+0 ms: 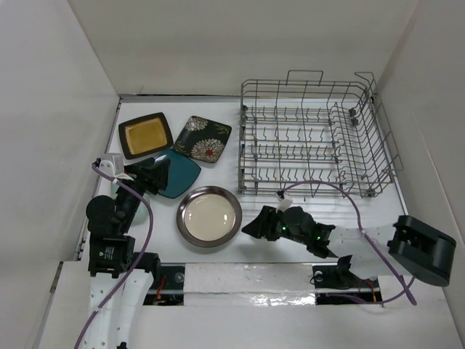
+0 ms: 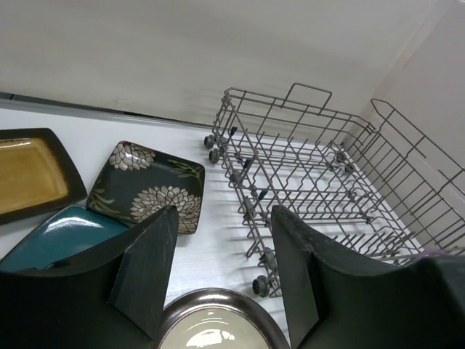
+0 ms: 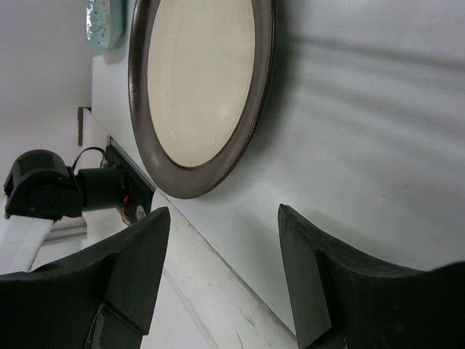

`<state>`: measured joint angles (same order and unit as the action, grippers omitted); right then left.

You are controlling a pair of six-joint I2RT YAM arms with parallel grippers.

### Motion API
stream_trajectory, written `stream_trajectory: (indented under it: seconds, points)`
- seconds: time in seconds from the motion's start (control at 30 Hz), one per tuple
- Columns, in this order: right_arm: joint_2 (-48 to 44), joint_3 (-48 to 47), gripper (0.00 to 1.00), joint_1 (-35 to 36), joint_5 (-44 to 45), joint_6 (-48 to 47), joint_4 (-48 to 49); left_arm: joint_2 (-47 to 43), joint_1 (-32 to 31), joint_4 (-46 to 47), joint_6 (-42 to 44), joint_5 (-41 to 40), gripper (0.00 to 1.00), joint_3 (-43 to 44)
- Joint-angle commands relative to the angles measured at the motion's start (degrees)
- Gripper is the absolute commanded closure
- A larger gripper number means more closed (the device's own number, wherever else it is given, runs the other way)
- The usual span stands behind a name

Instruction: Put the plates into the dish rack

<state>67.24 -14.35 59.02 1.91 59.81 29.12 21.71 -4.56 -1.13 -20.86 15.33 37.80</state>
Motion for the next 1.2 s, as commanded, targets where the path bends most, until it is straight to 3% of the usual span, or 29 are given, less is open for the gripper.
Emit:
stream_trajectory:
  seconds: [0.0, 0.5, 0.87, 1.17]
  points:
    - [6.4, 0.6, 0.33, 1.7, 2.1, 5.7, 15.9, -0.7, -0.4, 2.7, 0.3, 0.8, 0.49, -0.8]
    - [39.0, -1.6, 0.49, 2.2, 3.9, 17.1, 47.2, -1.4, -0.4, 2.4, 0.1, 0.2, 0.49, -0.5]
    - [46.8, -4.9, 0.63, 1.7, 3.4, 19.6, 51.6, -1.7, -0.4, 2.4, 0.2, 0.4, 0.48, -0.4]
    - [48.0, -2.4, 0.86, 1.7, 3.8, 20.3, 56.0, -1.4, -0.4, 2.5, 0.2, 0.7, 0.49, -0.5]
